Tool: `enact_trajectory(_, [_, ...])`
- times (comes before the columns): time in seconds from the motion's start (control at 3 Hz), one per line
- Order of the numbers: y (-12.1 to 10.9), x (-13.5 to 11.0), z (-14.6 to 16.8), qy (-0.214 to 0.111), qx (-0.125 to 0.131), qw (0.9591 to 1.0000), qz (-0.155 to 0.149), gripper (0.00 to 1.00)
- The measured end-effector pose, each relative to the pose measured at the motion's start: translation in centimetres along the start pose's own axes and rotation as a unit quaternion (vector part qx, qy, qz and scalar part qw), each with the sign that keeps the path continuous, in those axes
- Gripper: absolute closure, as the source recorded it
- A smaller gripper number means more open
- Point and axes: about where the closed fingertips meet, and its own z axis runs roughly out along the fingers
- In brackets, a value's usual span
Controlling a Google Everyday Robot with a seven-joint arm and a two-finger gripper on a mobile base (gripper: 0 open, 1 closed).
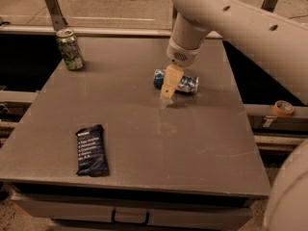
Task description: Place redbull can upright
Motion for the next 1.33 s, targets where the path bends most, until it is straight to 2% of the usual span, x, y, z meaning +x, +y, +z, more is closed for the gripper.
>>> enact_trajectory(0.67, [-0.3, -1.1, 1.1, 0.015, -0.006, 0.9996, 0.022, 0.41])
enact_trajectory(1.33, [0.5, -2.2, 0.0, -0.001, -0.006, 0.9999, 0.011, 0.88])
